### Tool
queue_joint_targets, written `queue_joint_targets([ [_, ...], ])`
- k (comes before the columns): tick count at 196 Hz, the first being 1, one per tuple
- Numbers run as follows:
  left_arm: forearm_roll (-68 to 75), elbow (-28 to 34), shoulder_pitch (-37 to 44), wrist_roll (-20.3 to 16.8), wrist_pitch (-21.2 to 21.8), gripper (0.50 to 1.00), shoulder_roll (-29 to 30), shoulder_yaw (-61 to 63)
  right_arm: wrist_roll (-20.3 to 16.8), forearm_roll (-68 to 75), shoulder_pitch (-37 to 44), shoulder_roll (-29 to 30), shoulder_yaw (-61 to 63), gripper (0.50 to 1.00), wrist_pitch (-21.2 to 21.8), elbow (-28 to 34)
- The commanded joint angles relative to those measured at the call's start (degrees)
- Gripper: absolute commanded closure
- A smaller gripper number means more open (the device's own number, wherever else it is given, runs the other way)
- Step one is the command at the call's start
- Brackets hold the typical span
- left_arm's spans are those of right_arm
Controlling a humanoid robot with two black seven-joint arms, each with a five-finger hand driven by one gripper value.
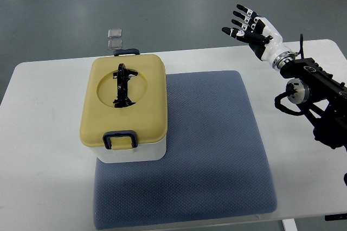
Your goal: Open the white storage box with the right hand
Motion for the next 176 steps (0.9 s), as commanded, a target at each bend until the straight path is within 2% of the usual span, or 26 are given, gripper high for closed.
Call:
queue_joint_targets([
  [1,-0.01,-0.03,0.00,0.00,-0.01,0.500,0.00,0.07,2.80,0.04,-0.17,-0.20,0.00,0.572,-0.06,-0.06],
  [25,-0.01,-0.03,0.00,0.00,-0.01,0.500,0.00,-0.01,4.39,-0.05,-0.26,0.06,-0.09,0.572,-0.23,-0.24],
  [106,-0.01,-0.03,0.00,0.00,-0.01,0.500,0.00,-0.01,3.95,-0.40,0.18,-0.64,-0.53,0.572,0.38,0.20],
  [131,-0.01,-0.03,0.00,0.00,-0.01,0.500,0.00,-0.01,4.04,-1.10,3.43,-5.48,-3.08,0.574,0.65,0.47],
  [149,-0.01,-0.03,0.00,0.00,-0.01,0.500,0.00,-0.01,5.09,-1.01,7.92,-8.38,-11.60,0.574,1.00,0.47],
  [176,-0.01,-0.03,0.00,0.00,-0.01,0.500,0.00,-0.01,10.45,-0.75,13.63,-11.54,-22.67,0.574,1.61,0.91],
])
